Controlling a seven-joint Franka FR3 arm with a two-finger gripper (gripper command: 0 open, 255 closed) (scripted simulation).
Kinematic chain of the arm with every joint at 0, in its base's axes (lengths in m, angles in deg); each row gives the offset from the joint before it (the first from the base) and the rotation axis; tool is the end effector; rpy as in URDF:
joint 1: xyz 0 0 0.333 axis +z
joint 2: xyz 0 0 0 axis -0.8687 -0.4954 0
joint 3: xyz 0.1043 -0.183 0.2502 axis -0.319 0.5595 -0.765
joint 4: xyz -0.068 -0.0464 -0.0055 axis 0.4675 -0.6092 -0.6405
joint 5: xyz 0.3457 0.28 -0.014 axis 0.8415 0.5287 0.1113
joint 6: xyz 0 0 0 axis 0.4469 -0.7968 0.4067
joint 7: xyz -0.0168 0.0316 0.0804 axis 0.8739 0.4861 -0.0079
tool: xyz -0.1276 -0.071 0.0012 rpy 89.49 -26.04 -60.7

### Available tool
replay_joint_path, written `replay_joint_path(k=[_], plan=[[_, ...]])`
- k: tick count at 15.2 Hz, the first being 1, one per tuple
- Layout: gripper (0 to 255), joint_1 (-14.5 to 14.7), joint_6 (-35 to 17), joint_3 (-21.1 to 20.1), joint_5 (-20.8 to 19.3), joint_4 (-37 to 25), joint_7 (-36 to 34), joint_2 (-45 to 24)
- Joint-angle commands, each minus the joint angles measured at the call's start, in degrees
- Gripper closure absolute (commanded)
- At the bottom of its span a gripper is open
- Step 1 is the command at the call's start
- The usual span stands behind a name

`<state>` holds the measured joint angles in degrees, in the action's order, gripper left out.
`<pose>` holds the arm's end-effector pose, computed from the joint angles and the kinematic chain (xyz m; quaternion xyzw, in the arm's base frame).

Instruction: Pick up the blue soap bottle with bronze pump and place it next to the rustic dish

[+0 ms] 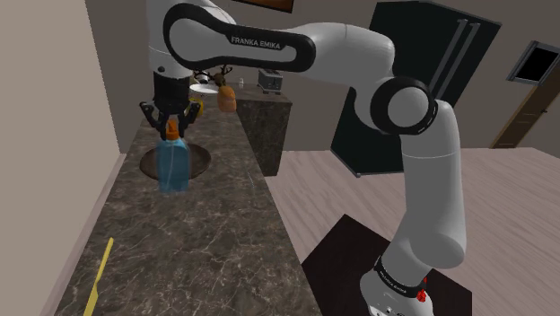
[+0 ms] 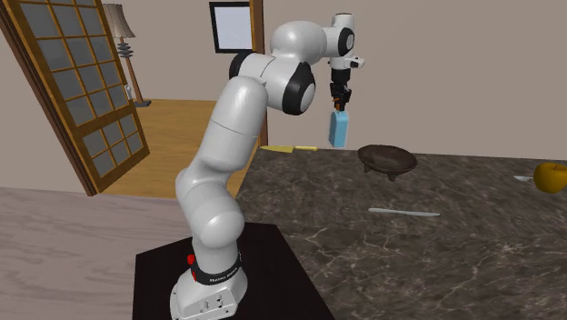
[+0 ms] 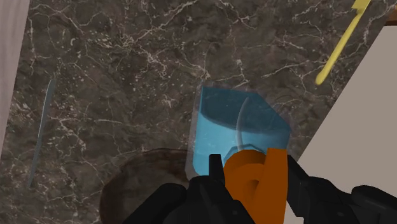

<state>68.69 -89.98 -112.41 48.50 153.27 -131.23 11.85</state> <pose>0.6724 0.3550 0.5168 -0.9956 0.0764 -0.0534 0.0120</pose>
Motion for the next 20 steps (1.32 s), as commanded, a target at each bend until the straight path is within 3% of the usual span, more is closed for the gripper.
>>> replay_joint_path(k=[1, 20], plan=[[255, -0.4, -1.72, 0.0, 0.08, 1.94, -0.11, 0.26], [255, -2.38, -16.25, 0.58, -0.66, 16.74, -1.8, 0.2]])
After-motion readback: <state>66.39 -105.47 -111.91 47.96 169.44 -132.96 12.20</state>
